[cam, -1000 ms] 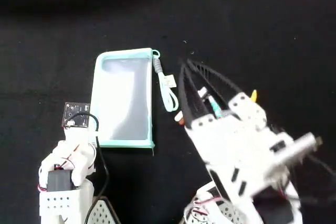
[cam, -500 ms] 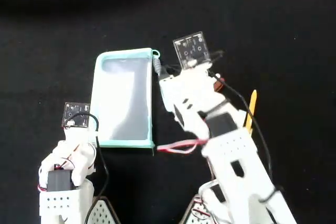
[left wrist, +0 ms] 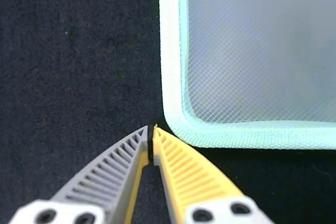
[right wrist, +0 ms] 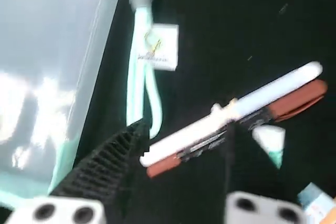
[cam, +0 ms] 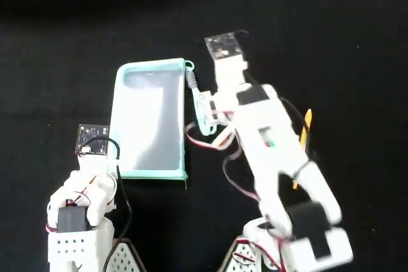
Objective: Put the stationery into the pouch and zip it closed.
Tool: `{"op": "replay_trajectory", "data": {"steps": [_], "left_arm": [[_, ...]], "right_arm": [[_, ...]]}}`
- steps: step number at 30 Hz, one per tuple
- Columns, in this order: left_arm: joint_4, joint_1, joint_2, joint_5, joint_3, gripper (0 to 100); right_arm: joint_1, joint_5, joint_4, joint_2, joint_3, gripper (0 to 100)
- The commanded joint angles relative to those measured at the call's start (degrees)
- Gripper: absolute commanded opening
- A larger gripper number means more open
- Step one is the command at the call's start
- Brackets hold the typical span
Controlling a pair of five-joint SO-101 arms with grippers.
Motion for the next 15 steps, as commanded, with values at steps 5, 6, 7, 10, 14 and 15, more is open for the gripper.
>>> {"op": "replay_trajectory", "data": {"steps": [5, 6, 7, 10, 14, 15], "left_arm": [[0.3, 0.4, -0.4, 0.3, 0.9, 3], [0.3, 0.4, -0.4, 0.3, 0.9, 3], [0.3, 0.4, -0.4, 0.3, 0.9, 3], [0.3, 0.4, -0.4, 0.3, 0.9, 3], [0.3, 0.4, -0.4, 0.3, 0.9, 3], [0.3, 0.4, -0.4, 0.3, 0.9, 3]], "right_arm": [[-1.6, -0.2, 4.8, 17.1, -20.1, 39.2], [-1.7, -0.2, 5.0, 19.3, -22.2, 39.2], [-1.8, -0.2, 5.2, 21.3, -24.3, 39.2], [-3.0, -0.2, 5.2, 26.6, -29.5, 38.6], [-5.4, 2.9, 5.2, 32.3, -35.0, 25.1], [-6.1, 5.1, 5.2, 33.5, -36.4, 20.9]]}}
